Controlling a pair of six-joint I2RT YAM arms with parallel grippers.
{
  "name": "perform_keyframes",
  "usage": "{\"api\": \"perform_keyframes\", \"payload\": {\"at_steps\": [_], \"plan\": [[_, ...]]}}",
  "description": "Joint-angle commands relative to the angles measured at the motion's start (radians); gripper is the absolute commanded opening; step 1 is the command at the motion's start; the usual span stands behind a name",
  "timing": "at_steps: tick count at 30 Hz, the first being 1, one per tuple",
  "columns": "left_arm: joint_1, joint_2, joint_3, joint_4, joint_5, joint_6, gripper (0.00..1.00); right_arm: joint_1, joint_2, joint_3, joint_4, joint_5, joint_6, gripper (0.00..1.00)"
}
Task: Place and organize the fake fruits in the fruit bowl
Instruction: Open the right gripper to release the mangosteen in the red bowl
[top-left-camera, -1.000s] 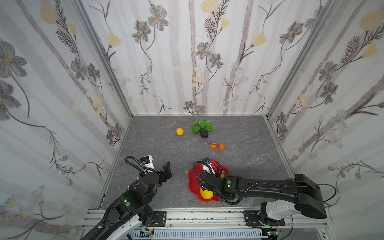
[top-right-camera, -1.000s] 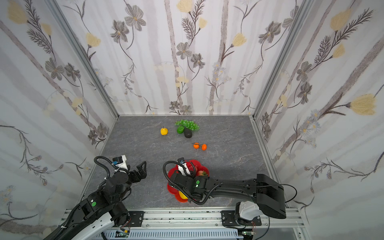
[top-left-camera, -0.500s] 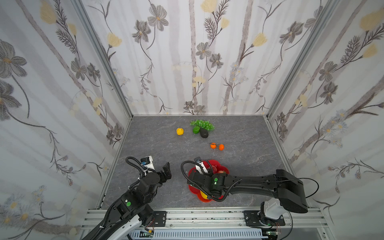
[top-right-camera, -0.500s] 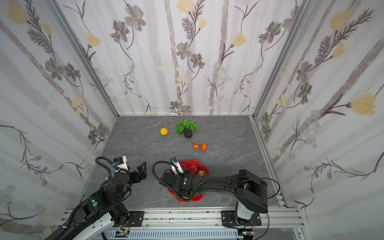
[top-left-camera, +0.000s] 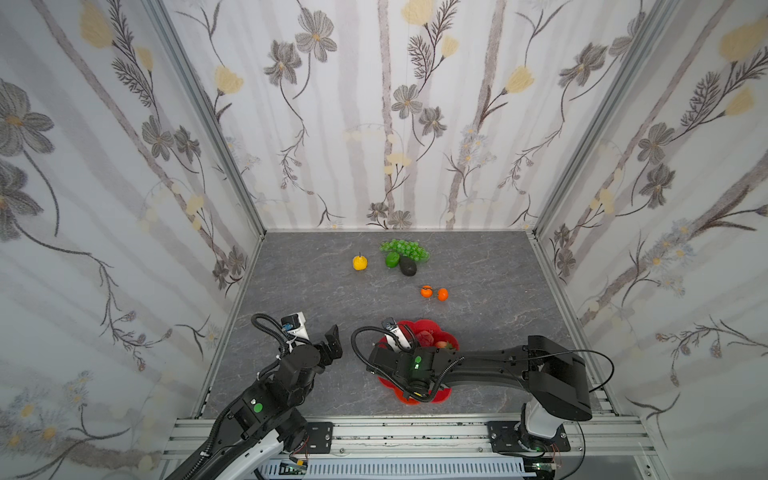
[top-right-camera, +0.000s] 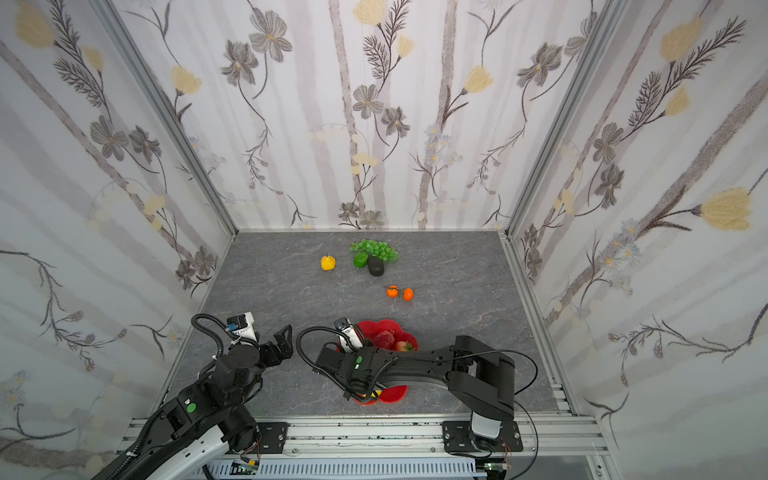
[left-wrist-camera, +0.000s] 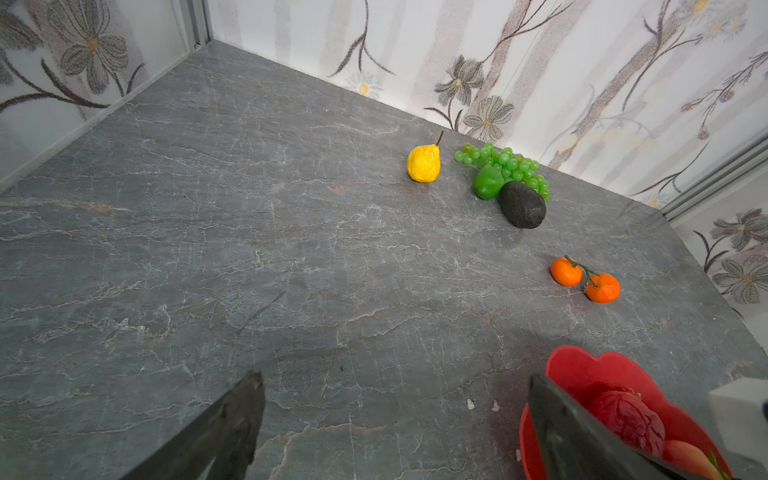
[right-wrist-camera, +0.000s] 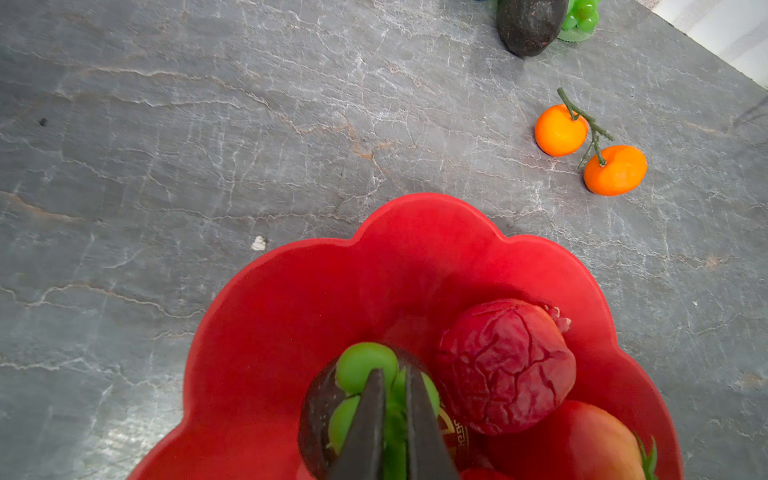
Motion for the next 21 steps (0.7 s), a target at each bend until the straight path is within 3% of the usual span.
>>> {"api": "perform_keyframes", "payload": {"at_steps": [1, 10, 21], "plan": [[0.004, 0.000, -0.002, 0.007, -0.021, 0.008, 1.00, 0.000, 0.012, -0.002, -0.014, 0.040, 0.019, 0.01], [0.010, 0.009, -0.002, 0.013, -0.021, 0.010, 1.00, 0.001, 0.002, -0.023, -0.004, 0.035, 0.028, 0.06], [0.019, 0.027, 0.011, 0.015, -0.028, 0.022, 1.00, 0.006, -0.033, -0.051, 0.025, 0.018, 0.026, 0.31]]}}
